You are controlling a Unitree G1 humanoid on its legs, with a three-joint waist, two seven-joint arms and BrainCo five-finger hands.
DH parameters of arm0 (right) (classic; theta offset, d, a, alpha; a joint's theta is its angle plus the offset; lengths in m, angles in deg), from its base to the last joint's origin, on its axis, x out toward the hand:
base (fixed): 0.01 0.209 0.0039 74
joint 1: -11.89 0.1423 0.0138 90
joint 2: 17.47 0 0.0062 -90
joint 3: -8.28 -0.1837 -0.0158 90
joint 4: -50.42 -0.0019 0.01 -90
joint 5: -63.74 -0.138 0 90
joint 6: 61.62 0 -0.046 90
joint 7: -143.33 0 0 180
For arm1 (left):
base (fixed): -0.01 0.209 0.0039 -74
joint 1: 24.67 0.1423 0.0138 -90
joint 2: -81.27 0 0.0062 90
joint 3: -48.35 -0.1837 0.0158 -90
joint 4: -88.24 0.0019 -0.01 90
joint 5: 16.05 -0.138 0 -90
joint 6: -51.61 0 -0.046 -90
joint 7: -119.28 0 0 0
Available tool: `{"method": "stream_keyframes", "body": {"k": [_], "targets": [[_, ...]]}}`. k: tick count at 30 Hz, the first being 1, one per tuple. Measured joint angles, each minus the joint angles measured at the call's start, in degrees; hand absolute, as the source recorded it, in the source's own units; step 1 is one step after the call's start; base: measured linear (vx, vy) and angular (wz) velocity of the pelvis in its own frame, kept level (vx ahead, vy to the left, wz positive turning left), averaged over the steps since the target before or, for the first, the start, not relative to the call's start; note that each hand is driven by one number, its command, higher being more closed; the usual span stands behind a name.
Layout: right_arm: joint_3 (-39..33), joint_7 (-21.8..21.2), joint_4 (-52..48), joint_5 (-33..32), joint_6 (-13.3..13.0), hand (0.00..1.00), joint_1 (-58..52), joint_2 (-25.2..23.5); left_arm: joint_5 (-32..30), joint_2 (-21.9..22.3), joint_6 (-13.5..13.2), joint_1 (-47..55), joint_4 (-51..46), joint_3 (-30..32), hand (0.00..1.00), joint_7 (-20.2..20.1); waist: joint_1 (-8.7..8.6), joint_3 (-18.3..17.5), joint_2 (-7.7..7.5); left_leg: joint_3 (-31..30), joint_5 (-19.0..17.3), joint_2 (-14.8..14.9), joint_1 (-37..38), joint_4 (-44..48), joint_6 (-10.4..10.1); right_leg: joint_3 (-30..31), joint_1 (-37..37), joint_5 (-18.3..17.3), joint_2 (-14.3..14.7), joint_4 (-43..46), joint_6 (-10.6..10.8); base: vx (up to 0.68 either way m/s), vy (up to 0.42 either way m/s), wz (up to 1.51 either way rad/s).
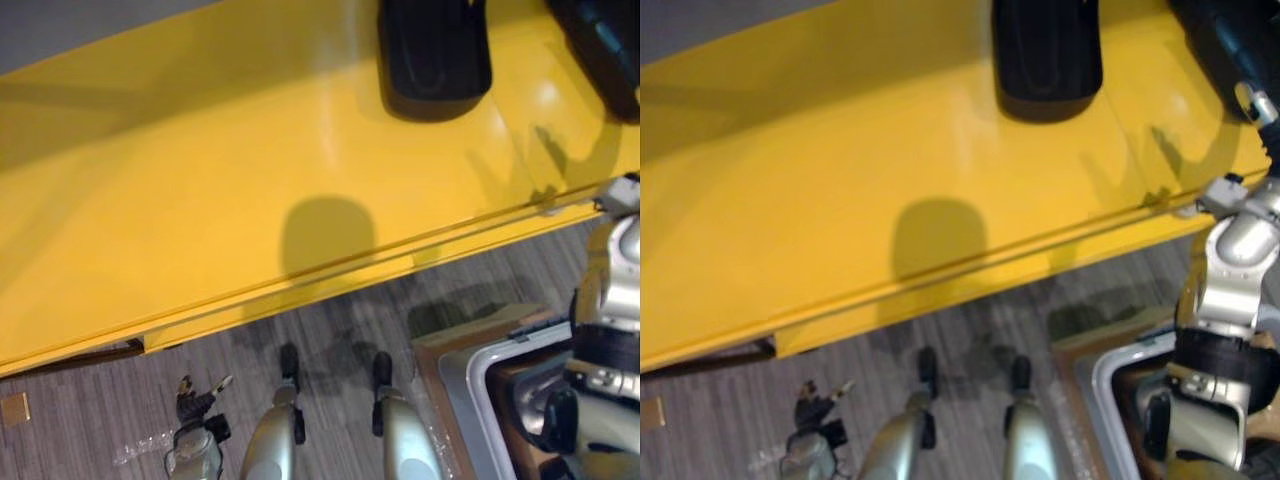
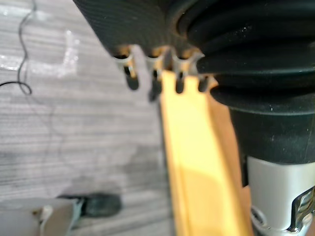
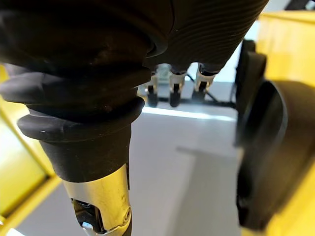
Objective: Walk over and take plastic housings, then place them on the shelf
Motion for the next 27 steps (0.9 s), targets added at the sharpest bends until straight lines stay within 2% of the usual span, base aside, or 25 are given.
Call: {"method": "stream_keyframes", "body": {"k": [4,12,18,27], "targets": [[5.8,-4.1,4.1,-2.1,0.0,0.00,6.6,2.9,0.0,-0.7,0.0,-0.4,1.4,-2.1,0.00,-0.9,0.32,1.3,0.68,0.2,0.1,-0.1,-0.8,0.0,0.1,0.6,-1.0,0.3,0.0,0.0,0.0,0.01,-0.004,-0.03],[12.7,-9.2,12.7,-6.6,0.0,0.00,15.9,5.8,0.0,-0.9,-0.3,-0.8,2.3,-4.5,0.00,-2.6,0.34,1.9,1.75,0.5,0.3,-0.4,-1.5,0.0,0.3,1.0,-1.2,1.5,0.1,-1.5,0.1,0.00,-0.002,-0.01],[13.8,-9.7,22.0,-8.3,0.3,0.00,22.8,6.3,0.6,-0.8,-0.8,-1.6,2.9,-6.0,0.00,-2.8,0.69,2.5,3.07,0.0,0.9,-0.5,-1.8,0.0,0.5,0.7,-0.9,2.2,0.0,-2.2,0.2,-0.01,-0.003,0.03],[14.8,-12.4,38.1,-12.2,3.4,0.00,31.6,7.1,0.7,-0.4,-1.2,-1.6,2.8,-8.2,0.00,-4.3,2.20,2.8,4.45,-1.7,1.8,-0.4,-1.9,-0.4,0.3,-0.9,-0.1,2.3,0.1,-2.2,0.3,-0.01,-0.018,0.08]]}}
